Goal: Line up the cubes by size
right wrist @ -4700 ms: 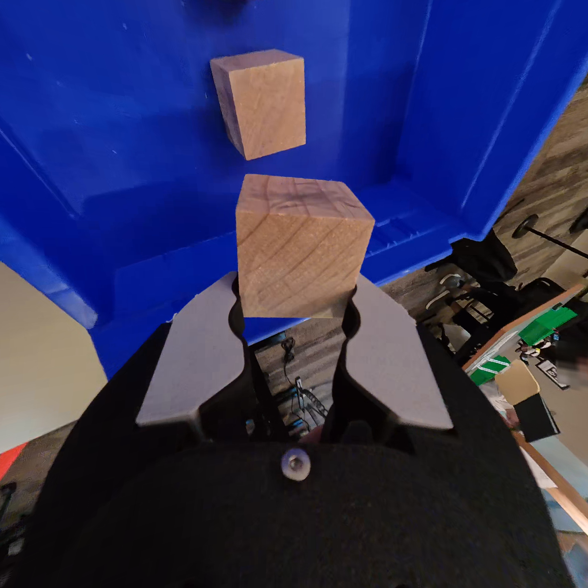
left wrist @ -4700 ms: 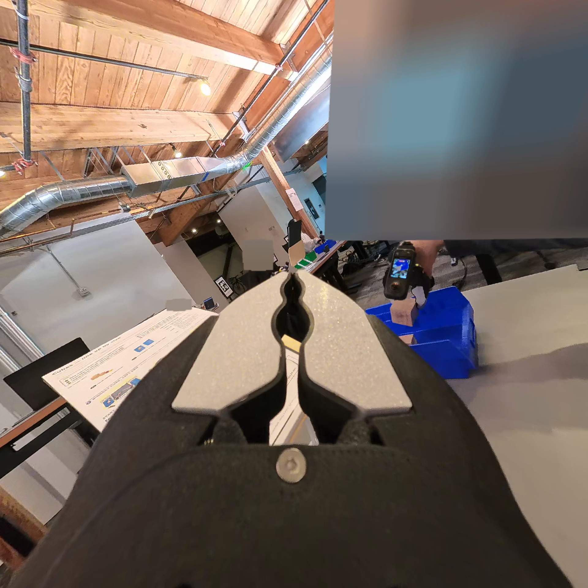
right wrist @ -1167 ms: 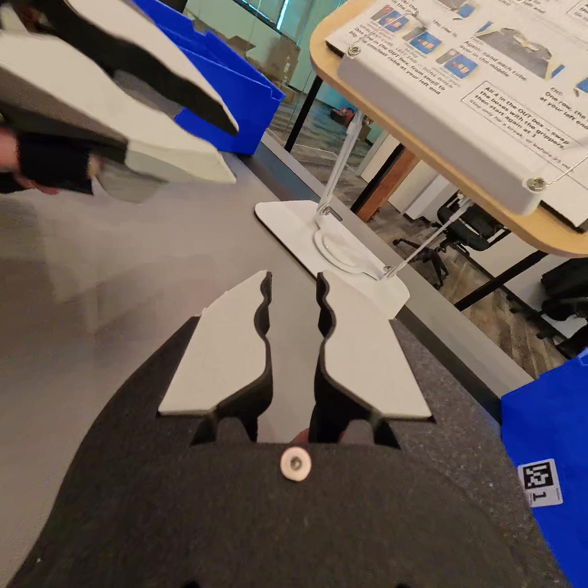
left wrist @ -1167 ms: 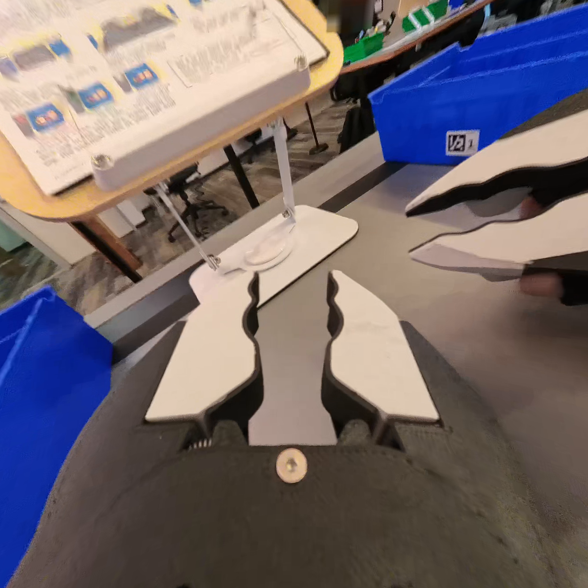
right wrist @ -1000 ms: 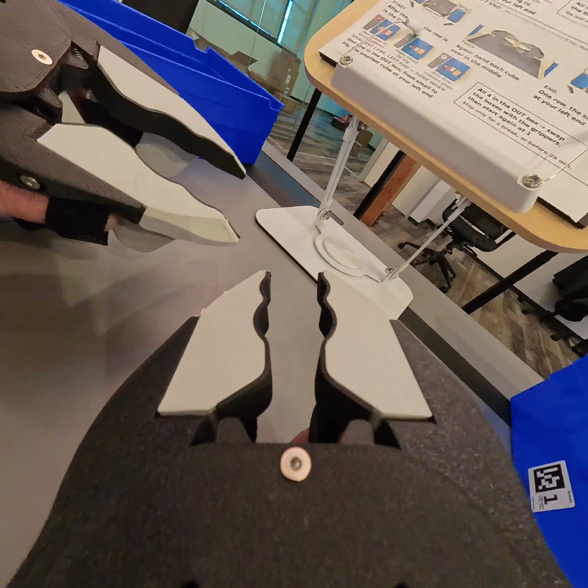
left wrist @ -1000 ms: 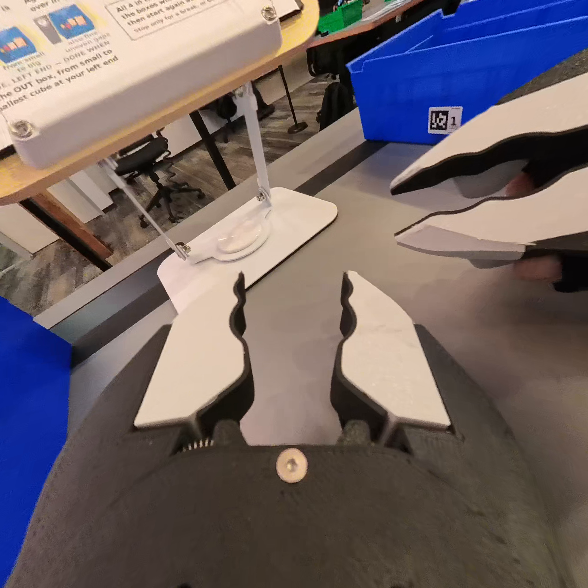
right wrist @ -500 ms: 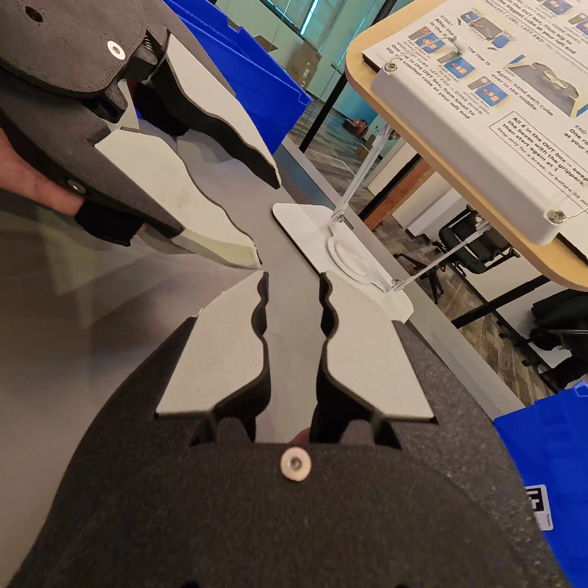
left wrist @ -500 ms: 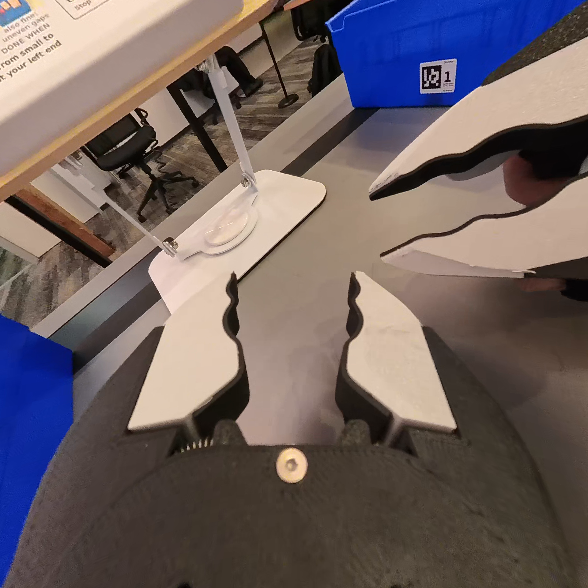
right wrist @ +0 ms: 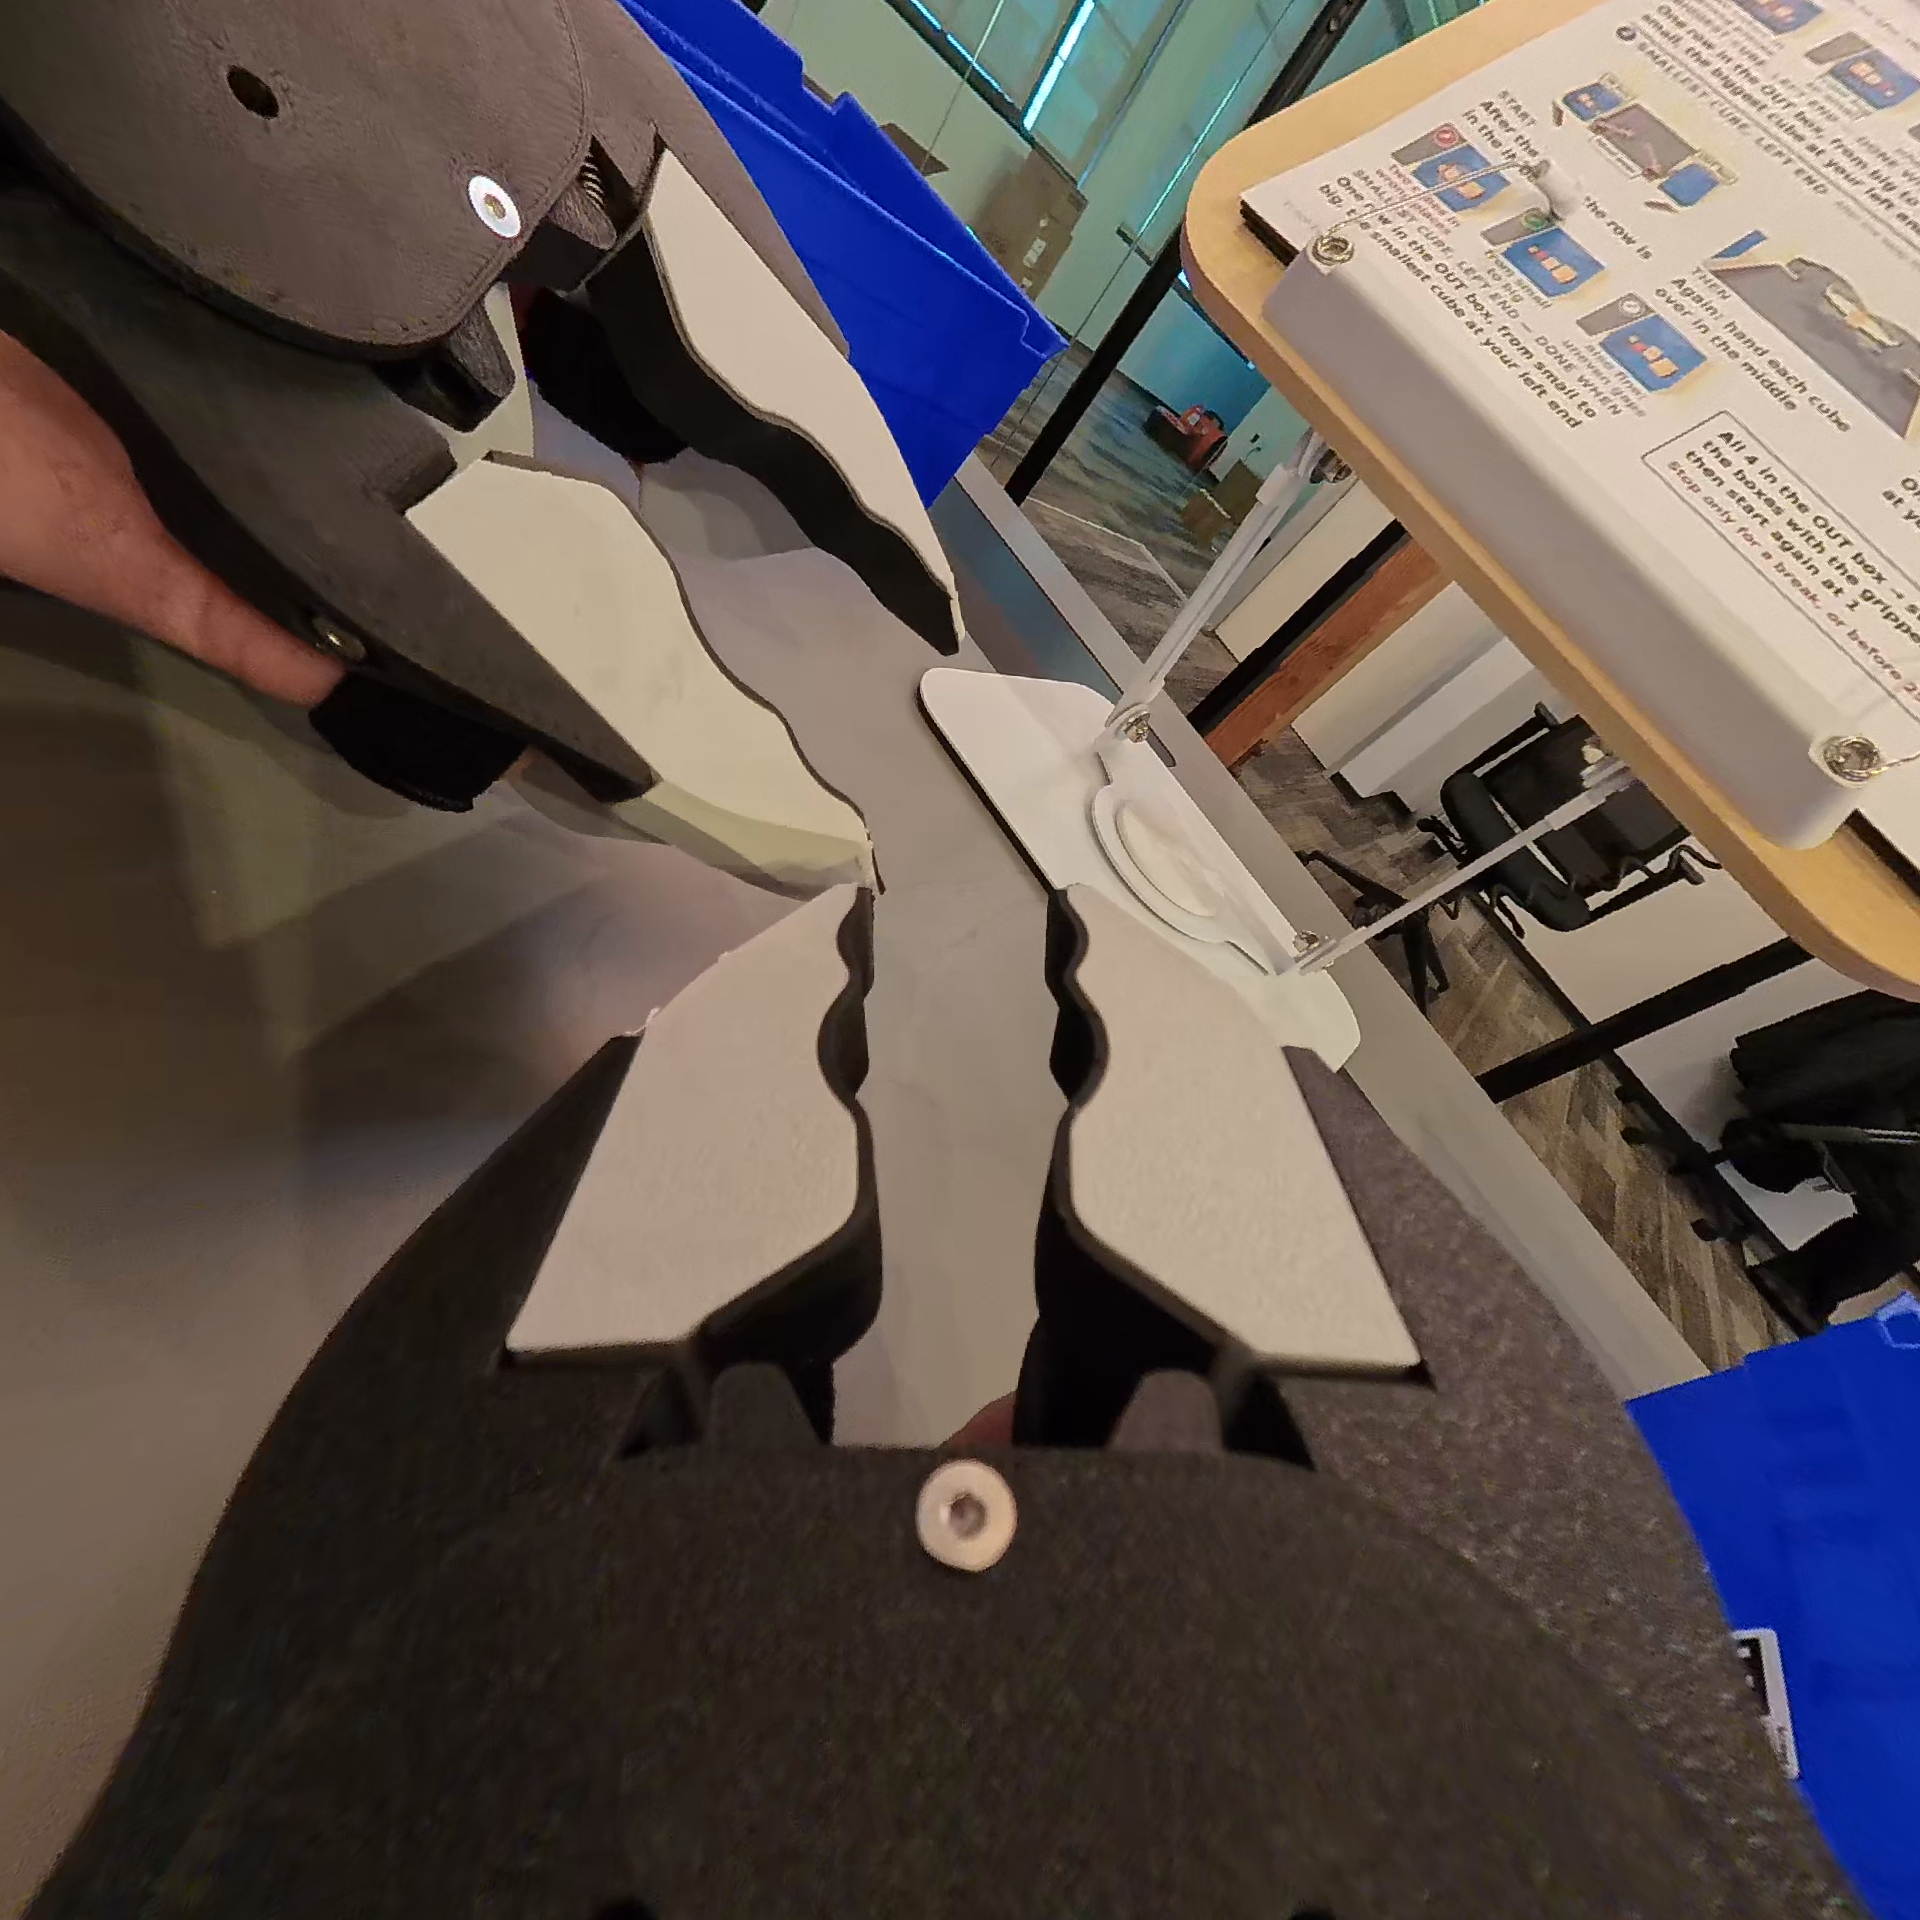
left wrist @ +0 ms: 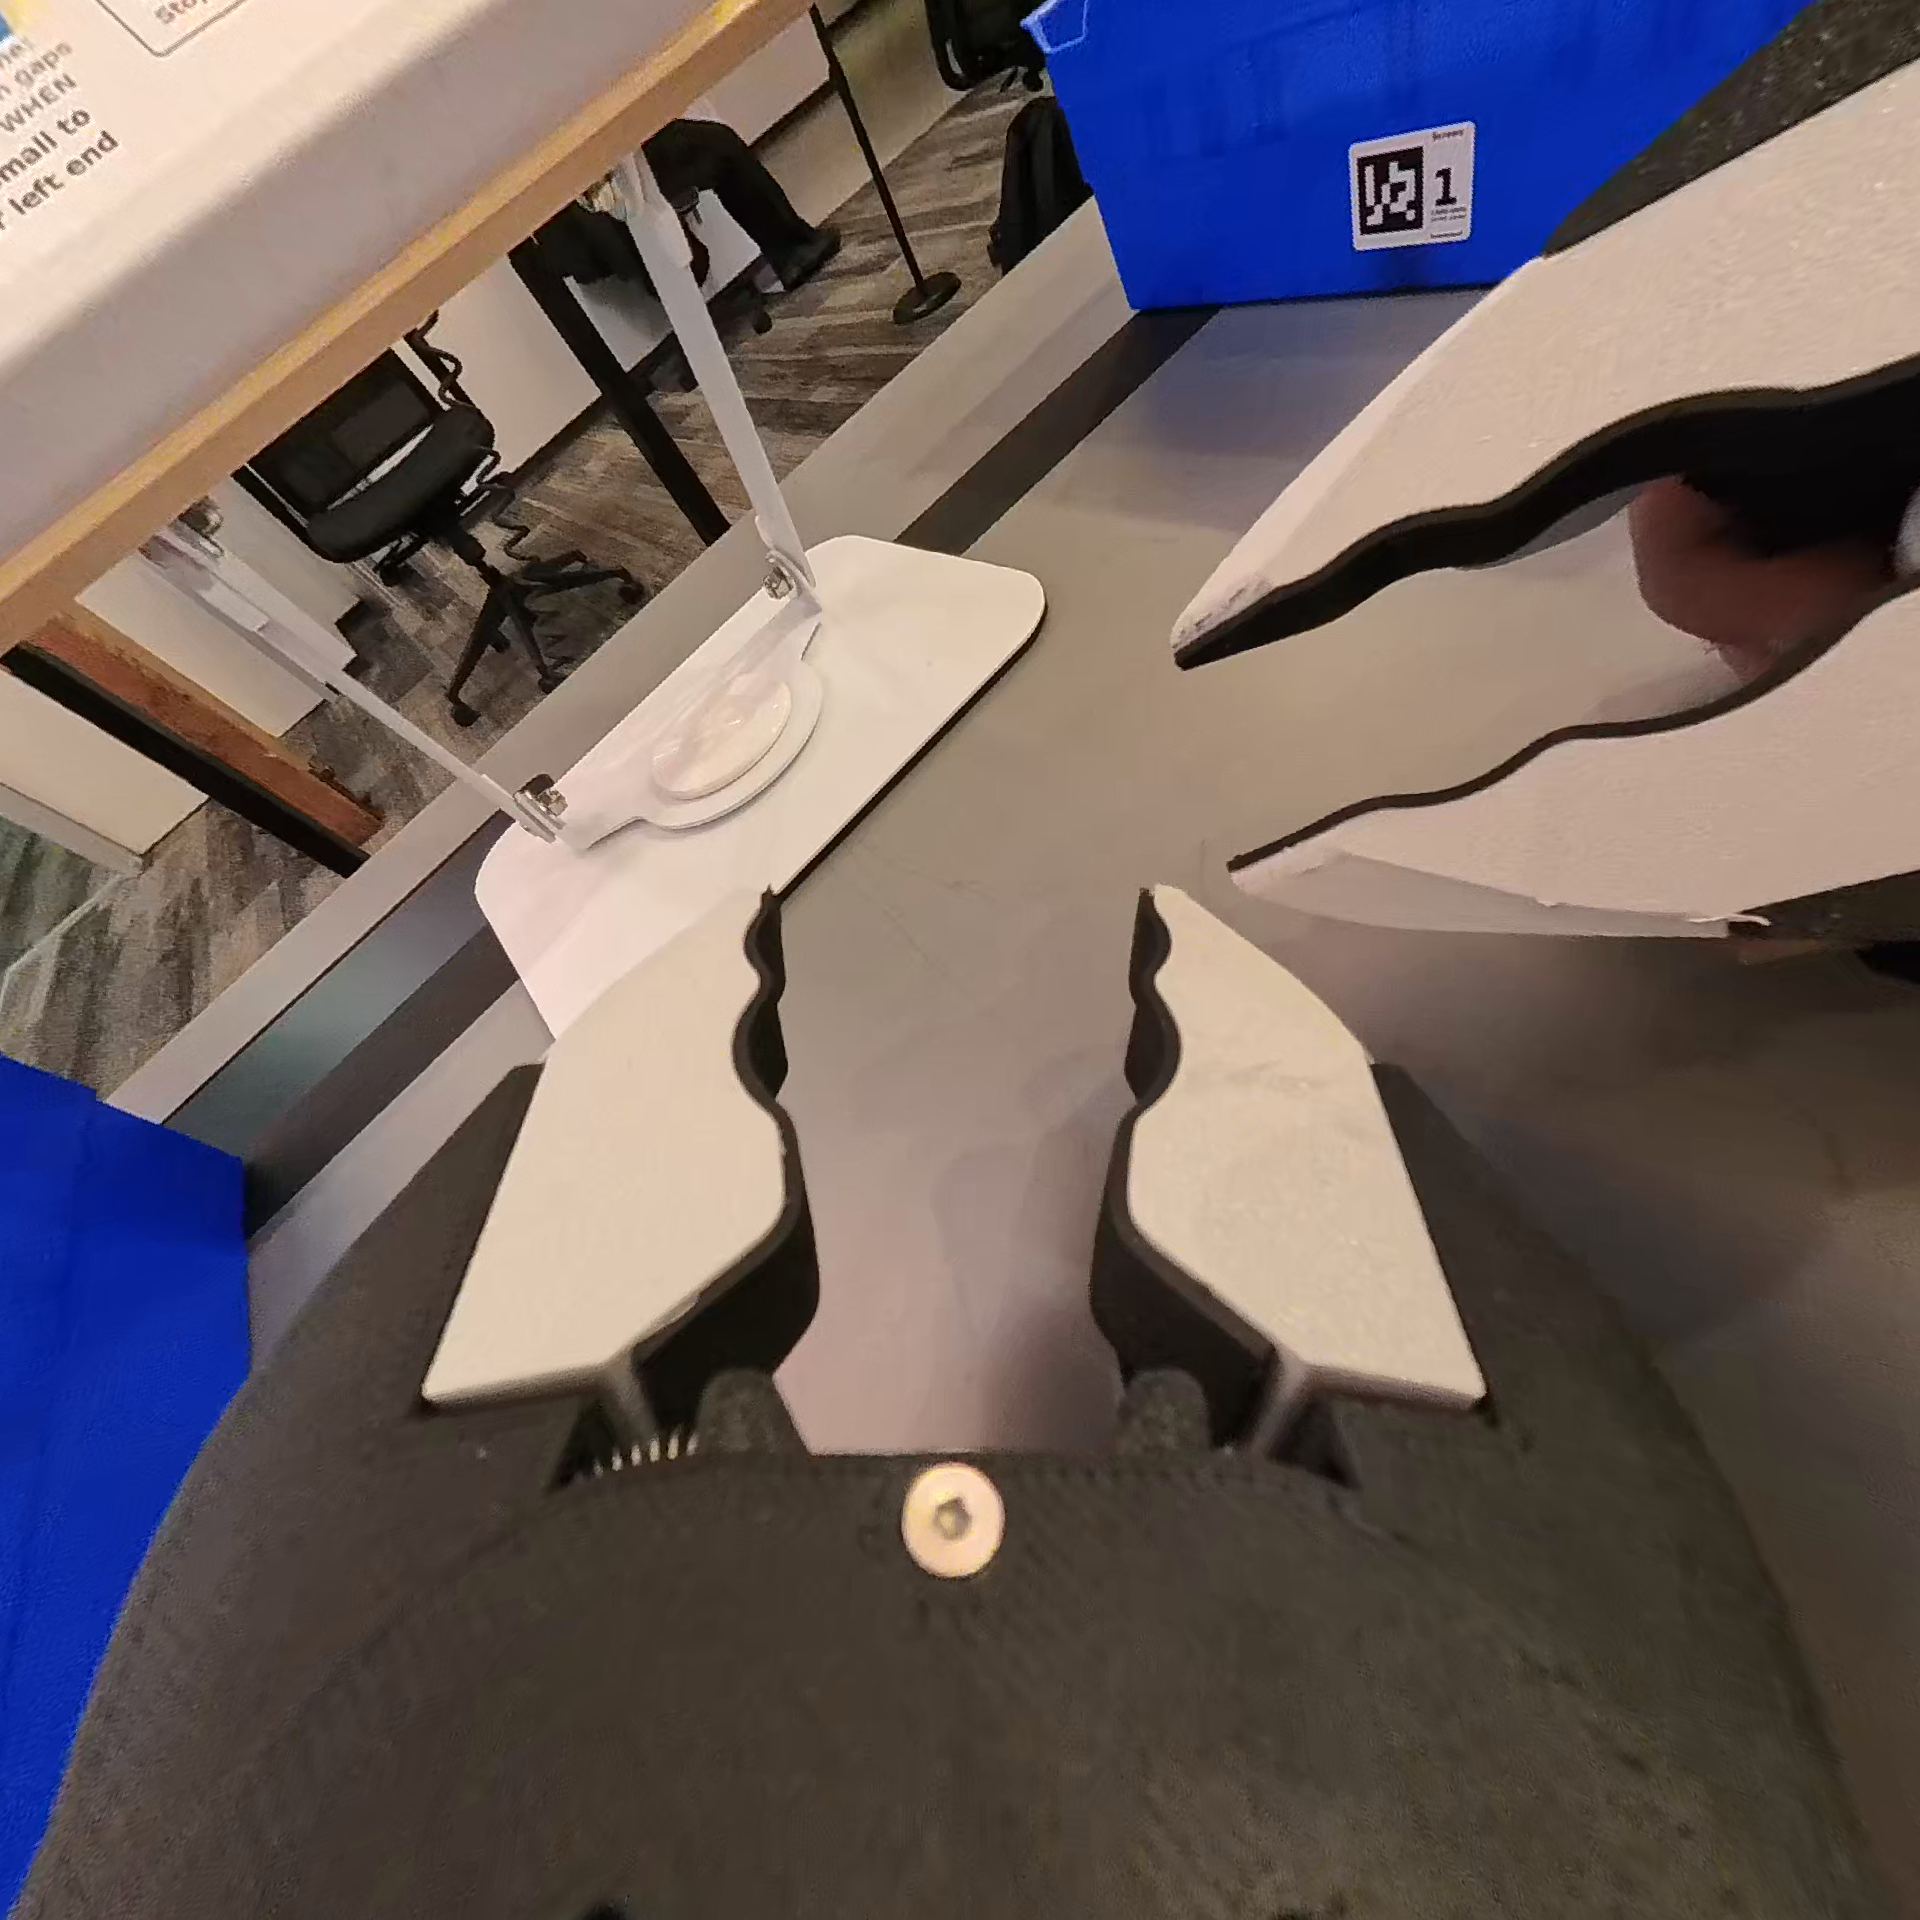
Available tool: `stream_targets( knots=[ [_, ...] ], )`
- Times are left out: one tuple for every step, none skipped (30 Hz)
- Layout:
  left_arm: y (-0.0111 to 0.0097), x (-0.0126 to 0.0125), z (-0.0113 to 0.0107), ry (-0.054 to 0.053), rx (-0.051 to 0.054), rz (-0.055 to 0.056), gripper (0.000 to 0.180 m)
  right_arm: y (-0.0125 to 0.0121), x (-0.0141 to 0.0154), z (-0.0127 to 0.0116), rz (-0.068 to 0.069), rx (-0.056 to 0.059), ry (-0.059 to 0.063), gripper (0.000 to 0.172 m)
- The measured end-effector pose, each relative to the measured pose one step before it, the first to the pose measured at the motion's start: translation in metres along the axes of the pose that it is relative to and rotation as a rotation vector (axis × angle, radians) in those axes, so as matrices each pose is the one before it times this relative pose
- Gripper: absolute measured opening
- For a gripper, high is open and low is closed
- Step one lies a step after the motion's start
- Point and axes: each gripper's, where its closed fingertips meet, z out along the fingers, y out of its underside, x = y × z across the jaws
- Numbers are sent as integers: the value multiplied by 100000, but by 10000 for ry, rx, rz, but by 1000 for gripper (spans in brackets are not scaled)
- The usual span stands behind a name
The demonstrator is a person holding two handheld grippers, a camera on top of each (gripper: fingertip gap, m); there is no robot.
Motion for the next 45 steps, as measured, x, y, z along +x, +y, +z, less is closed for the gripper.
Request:
stream_targets(
  knots=[
    [-6, 5, 2, 1, 1, 7, 63, -3, 3, 1, 0, 2, 2, 31],
    [-4, 3, -6, -1, 5, -3, 63, 19, -26, 9, -8, -6, -14, 31],
    [-12, -14, 0, -3, 7, -5, 63, 8, -31, 8, -20, -7, -10, 31],
    [6, -11, -9, -1, 4, -8, 63, -4, -32, 1, -27, -5, -2, 31],
    [-11, 3, -2, 3, 2, -5, 63, -3, -16, 1, -21, 1, 5, 31],
    [8, 5, 4, 2, 0, 2, 63, 3, -13, -2, -10, 0, -5, 31],
    [17, 13, -2, 4, -10, 8, 63, 7, -13, 9, 0, -2, -3, 31],
    [7, 16, -6, 0, -5, 11, 63, -3, 13, -5, 4, 3, -1, 31],
    [2, 16, 5, 2, -3, 12, 63, -1, -10, 1, 1, 1, -7, 31],
    [22, 15, 18, 3, -15, 10, 63, 8, -16, 9, -7, -3, -10, 31],
    [7, 20, 17, 5, -14, 15, 63, -1, -19, -7, -15, 2, 4, 31],
    [11, 25, 7, 1, -7, 15, 63, -13, 5, 0, -10, 6, 4, 31],
    [1, 13, 6, 1, -2, 14, 63, 0, 0, -6, 4, 3, 0, 31],
    [8, 5, 3, -2, -4, 7, 63, -2, 7, -5, 12, 2, -1, 31],
    [6, -6, 5, -2, -6, 1, 63, -15, 27, -11, 13, 9, 9, 31],
    [-1, -2, 1, -2, 1, 0, 63, -13, 30, -5, 13, 11, 5, 31],
    [-4, 1, 2, -1, 3, -2, 63, 7, -4, 3, 7, -2, -5, 31],
    [-1, 3, -7, -1, 2, -3, 63, 8, -13, 2, -7, -6, -2, 31],
    [14, -5, 0, -2, -13, 0, 63, -5, -6, -5, -16, 3, 3, 31],
    [12, 4, -6, 0, -1, 4, 63, -2, -17, 0, -12, -3, -2, 31],
    [-6, 9, -5, 0, 3, 5, 63, -1, -1, 7, -4, -2, -1, 31],
    [24, 12, 2, 5, -18, 5, 63, 1, 2, -7, 4, 2, 2, 31],
    [56, 16, 15, 2, -37, 10, 63, -7, 5, 4, 8, 3, -2, 31],
    [27, 17, 13, -4, -27, 20, 63, 5, 6, 4, 2, -1, 0, 31],
    [18, 21, 17, -10, -15, 24, 63, 1, -16, 6, -8, -1, -4, 31],
    [56, -16, 14, -23, -54, -12, 64, -1, -21, 0, -15, -3, -6, 31],
    [142, -83, 38, -38, -105, -75, 65, 4, -22, 10, -20, -4, -3, 31],
    [69, -82, 11, -15, -50, -85, 66, -7, -21, -4, -18, -2, -2, 31],
    [-23, -86, -24, -13, 20, -70, 66, 3, -26, 4, -14, 0, -5, 31],
    [-16, -97, -43, -22, 22, -74, 67, 4, -16, 4, -11, -4, -6, 31],
    [35, -117, -9, -35, -21, -72, 67, 3, -21, 17, -11, -10, -6, 32],
    [60, -78, 5, -26, -38, -49, 68, 12, -12, 13, -12, -10, -7, 32],
    [30, 0, 15, 0, -23, -8, 68, 10, -30, 7, -15, -9, -6, 32],
    [11, 27, 13, -2, -15, 26, 68, -5, -19, 8, -16, -4, -3, 32],
    [22, 25, 27, -19, -24, 43, 68, 2, -7, 5, -9, -2, 2, 32],
    [35, 30, 27, -22, -31, 47, 69, 3, -5, -2, 1, -3, -3, 32],
    [29, 40, 30, -3, -32, 46, 69, 7, 1, 3, 2, -2, -4, 32],
    [24, 39, 26, -5, -23, 37, 69, -9, -4, -2, -1, 4, 2, 32],
    [1, 2, 4, -12, -5, 16, 70, -2, 4, 1, -1, 2, 2, 32],
    [2, -6, 0, 0, 2, -4, 70, 3, -8, 5, -1, -5, -5, 32],
    [0, -4, -6, 6, 1, -13, 70, 5, -5, -3, -5, -4, -6, 32],
    [4, -21, -6, 1, 2, -12, 70, 0, -8, 6, -8, -1, 2, 32],
    [-8, -7, -10, -2, 6, -8, 70, 2, -10, 5, -6, -2, 1, 32],
    [-4, -8, -13, 2, 2, 0, 70, 1, -1, -1, -2, -1, -1, 32],
    [4, 14, 5, 7, 0, 10, 70, -8, 3, -9, 3, 3, -2, 32]
  ],
)
